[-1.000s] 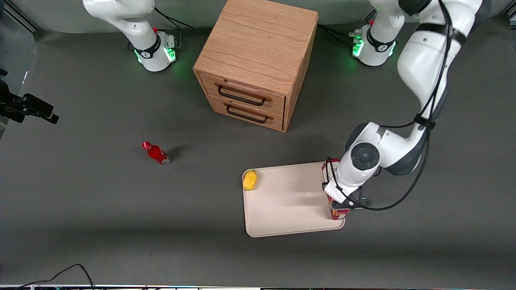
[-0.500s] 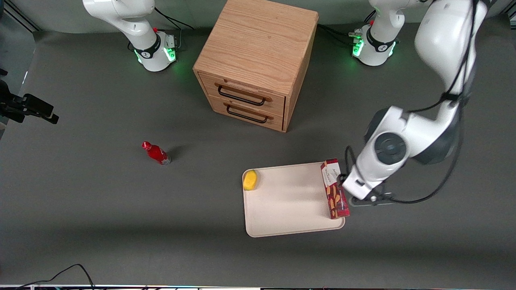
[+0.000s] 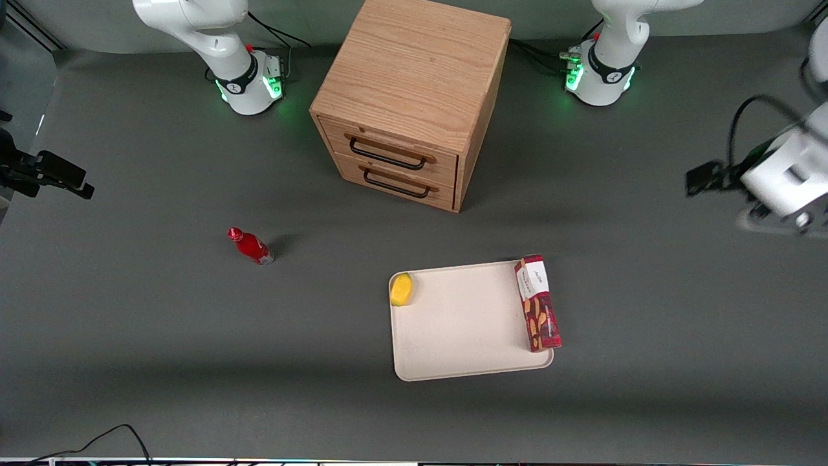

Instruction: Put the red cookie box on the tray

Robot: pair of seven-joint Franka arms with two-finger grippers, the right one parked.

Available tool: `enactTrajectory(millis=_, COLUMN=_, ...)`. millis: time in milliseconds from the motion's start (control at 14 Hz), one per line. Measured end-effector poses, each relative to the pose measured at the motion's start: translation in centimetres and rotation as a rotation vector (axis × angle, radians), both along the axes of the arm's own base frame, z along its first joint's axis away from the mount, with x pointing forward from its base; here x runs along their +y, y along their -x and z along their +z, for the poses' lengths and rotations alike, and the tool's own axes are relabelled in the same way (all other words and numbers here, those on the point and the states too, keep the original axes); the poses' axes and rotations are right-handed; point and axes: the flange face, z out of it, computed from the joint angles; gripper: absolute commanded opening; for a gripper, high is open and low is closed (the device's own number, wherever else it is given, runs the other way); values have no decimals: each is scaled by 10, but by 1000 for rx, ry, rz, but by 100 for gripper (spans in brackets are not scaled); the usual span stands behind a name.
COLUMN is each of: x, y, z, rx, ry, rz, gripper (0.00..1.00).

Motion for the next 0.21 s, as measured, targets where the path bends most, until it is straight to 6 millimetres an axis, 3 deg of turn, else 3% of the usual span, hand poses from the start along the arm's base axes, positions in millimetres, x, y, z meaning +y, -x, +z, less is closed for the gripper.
enactTrajectory(millis=214, x=3, y=31, z=34, rx=8, ry=5, rz=0, gripper=100)
